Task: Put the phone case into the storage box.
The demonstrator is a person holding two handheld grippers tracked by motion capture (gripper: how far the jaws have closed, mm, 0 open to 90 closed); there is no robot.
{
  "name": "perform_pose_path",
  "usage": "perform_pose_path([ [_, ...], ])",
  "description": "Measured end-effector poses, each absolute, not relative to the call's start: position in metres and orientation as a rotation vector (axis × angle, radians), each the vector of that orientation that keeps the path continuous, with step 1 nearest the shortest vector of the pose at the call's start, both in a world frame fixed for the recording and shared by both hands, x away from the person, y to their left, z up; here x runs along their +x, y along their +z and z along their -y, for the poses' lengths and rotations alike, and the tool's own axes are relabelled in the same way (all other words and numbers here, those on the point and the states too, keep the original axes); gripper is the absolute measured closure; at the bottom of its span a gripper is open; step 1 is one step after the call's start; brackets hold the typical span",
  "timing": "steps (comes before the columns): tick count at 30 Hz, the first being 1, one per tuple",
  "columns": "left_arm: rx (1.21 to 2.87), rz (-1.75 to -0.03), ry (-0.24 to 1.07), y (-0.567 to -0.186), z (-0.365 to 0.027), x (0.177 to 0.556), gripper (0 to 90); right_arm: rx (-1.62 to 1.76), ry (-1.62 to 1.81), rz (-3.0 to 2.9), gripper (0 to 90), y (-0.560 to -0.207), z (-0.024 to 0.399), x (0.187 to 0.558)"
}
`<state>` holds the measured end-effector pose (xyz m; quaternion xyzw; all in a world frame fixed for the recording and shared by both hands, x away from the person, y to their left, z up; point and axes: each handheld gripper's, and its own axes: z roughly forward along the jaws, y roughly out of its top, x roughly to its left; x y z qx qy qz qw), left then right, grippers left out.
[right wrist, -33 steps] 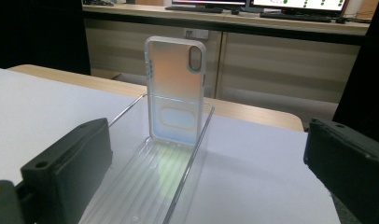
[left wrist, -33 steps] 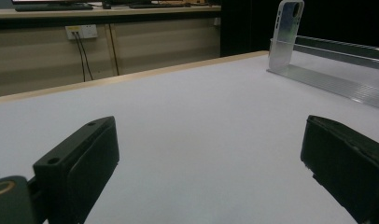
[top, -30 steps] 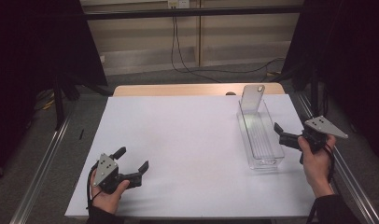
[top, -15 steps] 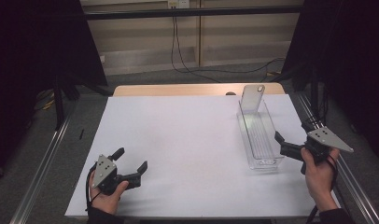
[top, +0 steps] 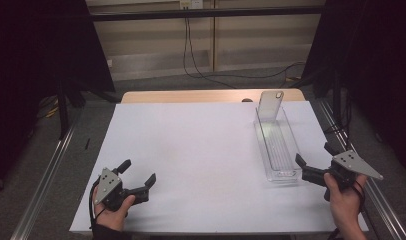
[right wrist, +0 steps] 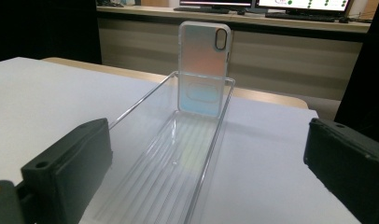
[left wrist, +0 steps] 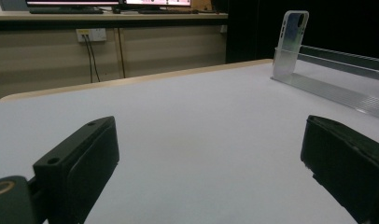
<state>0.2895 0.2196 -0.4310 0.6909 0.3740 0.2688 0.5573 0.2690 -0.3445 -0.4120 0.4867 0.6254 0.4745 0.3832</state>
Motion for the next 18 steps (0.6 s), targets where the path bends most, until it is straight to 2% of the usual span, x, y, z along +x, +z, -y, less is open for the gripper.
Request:
perform_pose_path([
  [18,1.642,-0.885,0.639,-0.431,-0.219,0.285,4.2,1.257,1.208,-1.638,0.9,-0.425,0.344,0.245],
])
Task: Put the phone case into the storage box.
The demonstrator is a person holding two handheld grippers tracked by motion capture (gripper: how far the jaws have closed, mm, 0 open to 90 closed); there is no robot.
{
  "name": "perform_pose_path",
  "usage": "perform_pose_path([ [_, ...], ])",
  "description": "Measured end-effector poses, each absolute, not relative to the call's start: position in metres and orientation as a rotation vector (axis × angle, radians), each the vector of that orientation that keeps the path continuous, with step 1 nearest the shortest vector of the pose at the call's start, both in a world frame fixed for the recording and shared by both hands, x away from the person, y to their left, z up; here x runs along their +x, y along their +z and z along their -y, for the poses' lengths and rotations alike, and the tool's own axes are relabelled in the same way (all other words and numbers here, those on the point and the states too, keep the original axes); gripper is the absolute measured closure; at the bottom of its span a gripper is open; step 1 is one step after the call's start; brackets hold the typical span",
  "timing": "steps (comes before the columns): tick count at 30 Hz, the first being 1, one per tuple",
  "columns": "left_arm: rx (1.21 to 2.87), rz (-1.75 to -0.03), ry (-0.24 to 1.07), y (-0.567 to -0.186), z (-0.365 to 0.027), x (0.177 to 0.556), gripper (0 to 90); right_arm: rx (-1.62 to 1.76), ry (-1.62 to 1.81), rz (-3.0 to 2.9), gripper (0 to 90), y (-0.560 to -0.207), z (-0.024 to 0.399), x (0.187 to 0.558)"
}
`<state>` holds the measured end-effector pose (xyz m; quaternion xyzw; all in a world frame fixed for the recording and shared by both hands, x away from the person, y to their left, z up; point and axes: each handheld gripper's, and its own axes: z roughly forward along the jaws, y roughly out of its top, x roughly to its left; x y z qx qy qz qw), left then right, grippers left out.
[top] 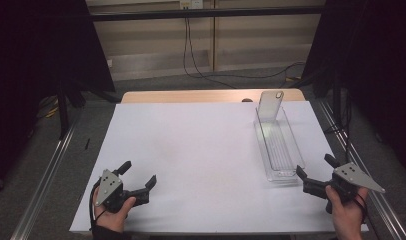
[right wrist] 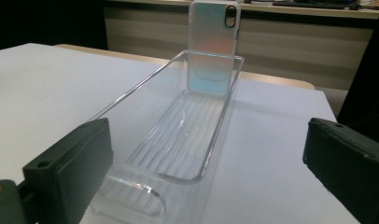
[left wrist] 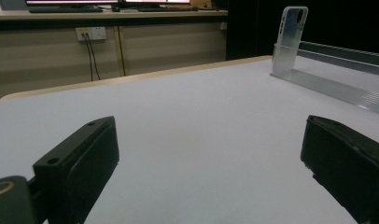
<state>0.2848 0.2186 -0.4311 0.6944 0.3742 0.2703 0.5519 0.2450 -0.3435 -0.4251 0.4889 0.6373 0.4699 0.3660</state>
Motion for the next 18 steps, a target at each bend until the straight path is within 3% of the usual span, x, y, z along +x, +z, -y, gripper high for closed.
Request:
perform_pose_path([
  [18,1.64,-0.907,0.645,-0.432,-0.223,0.28,4.3,1.281,1.204,-1.586,0.9,-0.433,0.343,0.231],
])
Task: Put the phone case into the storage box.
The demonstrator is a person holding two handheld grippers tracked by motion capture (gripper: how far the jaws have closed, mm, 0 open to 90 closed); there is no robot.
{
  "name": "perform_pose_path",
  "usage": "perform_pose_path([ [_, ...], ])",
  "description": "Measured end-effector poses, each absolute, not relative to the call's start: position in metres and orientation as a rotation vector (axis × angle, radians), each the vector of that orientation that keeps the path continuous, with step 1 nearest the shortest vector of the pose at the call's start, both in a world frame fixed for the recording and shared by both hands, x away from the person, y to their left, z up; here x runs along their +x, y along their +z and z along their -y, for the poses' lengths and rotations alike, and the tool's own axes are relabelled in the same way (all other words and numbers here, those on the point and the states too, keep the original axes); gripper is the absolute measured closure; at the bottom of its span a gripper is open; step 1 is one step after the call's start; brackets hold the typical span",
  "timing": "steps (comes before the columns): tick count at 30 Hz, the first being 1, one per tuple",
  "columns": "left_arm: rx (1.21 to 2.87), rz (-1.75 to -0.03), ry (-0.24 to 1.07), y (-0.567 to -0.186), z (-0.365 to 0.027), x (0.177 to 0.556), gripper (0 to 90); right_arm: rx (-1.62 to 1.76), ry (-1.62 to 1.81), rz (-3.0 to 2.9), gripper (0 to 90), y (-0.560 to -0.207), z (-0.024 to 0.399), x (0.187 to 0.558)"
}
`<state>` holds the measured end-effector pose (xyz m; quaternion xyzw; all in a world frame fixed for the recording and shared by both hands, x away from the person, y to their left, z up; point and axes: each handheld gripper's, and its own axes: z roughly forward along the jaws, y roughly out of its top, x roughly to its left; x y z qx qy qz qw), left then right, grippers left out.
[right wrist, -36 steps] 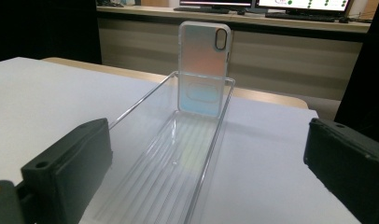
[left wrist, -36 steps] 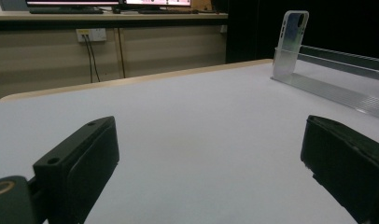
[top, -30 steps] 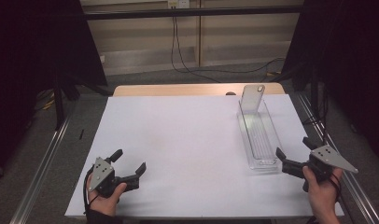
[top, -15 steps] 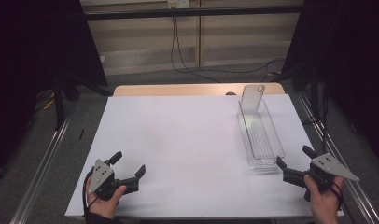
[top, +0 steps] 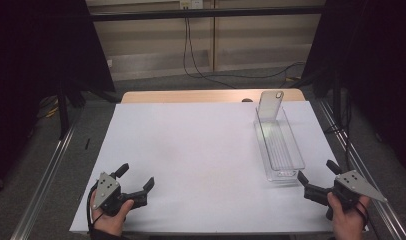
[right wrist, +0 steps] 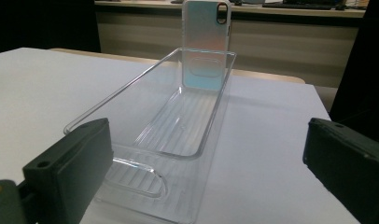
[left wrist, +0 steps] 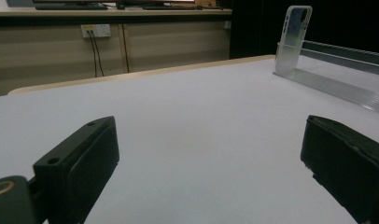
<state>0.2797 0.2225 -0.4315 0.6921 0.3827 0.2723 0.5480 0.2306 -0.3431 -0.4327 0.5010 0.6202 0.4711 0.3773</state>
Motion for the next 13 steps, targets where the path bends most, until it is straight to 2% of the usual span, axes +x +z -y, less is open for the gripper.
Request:
perform_pose_path([
  [13,1.64,-0.92,0.647,-0.4322,-0.2218,0.2823,4.4,1.294,1.213,-1.589,1.1,-0.4346,0.3412,0.2338],
])
